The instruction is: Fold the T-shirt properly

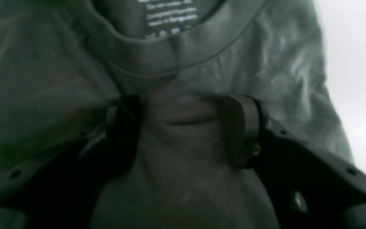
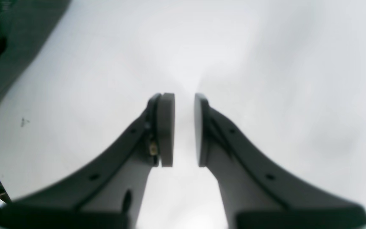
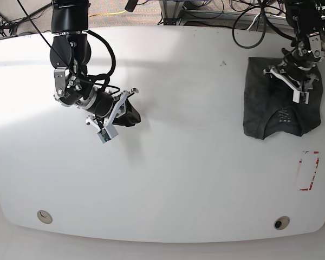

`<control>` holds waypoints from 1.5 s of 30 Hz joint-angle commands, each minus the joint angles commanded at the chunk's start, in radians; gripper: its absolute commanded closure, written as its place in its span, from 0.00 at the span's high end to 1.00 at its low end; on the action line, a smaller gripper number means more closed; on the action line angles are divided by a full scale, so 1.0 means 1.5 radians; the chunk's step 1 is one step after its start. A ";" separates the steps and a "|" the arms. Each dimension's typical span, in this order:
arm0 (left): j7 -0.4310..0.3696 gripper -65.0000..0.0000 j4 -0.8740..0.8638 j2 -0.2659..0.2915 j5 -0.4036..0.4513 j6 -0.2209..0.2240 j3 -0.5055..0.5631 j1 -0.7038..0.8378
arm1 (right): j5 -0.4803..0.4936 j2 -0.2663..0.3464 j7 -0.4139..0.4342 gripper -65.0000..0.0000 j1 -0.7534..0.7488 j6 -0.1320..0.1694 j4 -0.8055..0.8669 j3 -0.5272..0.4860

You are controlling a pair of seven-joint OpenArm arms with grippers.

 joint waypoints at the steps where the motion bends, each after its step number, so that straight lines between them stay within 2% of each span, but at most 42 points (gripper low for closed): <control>1: 0.001 0.60 -0.005 -0.017 0.000 -0.014 -0.011 0.001 | 0.000 0.004 0.000 0.15 0.000 0.000 0.003 0.000; 6: 0.015 0.60 -0.082 -0.117 0.000 -0.095 -0.069 -0.017 | -0.001 0.010 0.000 0.15 -0.014 0.000 0.028 0.000; 8: 0.016 0.60 -0.106 -0.141 0.000 -0.118 -0.083 -0.035 | -0.001 0.010 0.000 0.15 -0.018 0.000 0.031 -0.001; 11: 0.016 0.60 -0.131 -0.181 -0.002 -0.173 -0.093 -0.065 | -0.004 0.007 0.001 0.15 -0.031 0.000 0.038 -0.002; 16: 0.017 0.60 -0.053 -0.187 -0.005 -0.173 -0.094 -0.072 | -0.010 0.009 0.006 0.15 -0.040 -0.006 0.035 -0.002; 18: 0.017 0.59 -0.003 -0.183 -0.002 -0.173 -0.093 -0.070 | -0.042 0.008 0.008 0.15 -0.048 -0.006 0.038 -0.001; 22: 0.013 0.59 0.092 -0.121 0.006 -0.173 -0.095 -0.059 | -0.158 0.003 0.089 0.15 -0.075 -0.006 0.054 0.000; 24: 0.009 0.59 0.140 -0.088 0.039 -0.173 -0.094 -0.057 | -0.213 -0.007 0.151 0.15 -0.090 -0.007 0.053 0.001; 26: -0.037 0.59 0.185 -0.028 0.096 -0.148 -0.090 -0.050 | -0.288 -0.014 0.232 0.15 -0.113 -0.007 0.048 0.023; 27: -0.077 0.59 0.196 0.003 0.127 -0.141 -0.085 -0.048 | -0.315 -0.024 0.271 0.15 -0.123 -0.007 0.038 0.037; 29: -0.147 0.59 0.199 0.050 0.186 -0.129 -0.058 -0.047 | -0.353 -0.043 0.338 0.15 -0.135 -0.007 0.019 0.061; 30: -0.182 0.59 0.199 0.074 0.220 -0.114 -0.047 -0.048 | -0.367 -0.049 0.372 0.15 -0.142 -0.007 0.010 0.079; 33: -0.262 0.59 0.199 0.148 0.289 -0.057 -0.023 -0.044 | -0.387 -0.055 0.456 0.15 -0.171 -0.007 -0.011 0.115; 34: -0.286 0.59 0.202 0.175 0.302 -0.039 -0.014 -0.040 | -0.387 -0.053 0.471 0.15 -0.184 -0.007 -0.011 0.122; 36: -0.321 0.59 0.203 0.203 0.308 -0.019 -0.011 -0.014 | -0.385 -0.052 0.485 0.15 -0.210 -0.007 -0.011 0.133; 39: -0.365 0.59 0.205 0.231 0.307 -0.009 -0.008 0.021 | -0.384 -0.052 0.499 0.15 -0.253 -0.007 -0.005 0.160; 43: -0.370 0.59 0.237 0.269 0.305 -0.010 0.003 0.095 | -0.378 -0.054 0.524 0.14 -0.332 -0.007 0.008 0.177; 45: -0.370 0.59 0.261 0.292 0.305 -0.010 0.015 0.139 | -0.353 -0.055 0.538 0.14 -0.378 -0.007 0.019 0.182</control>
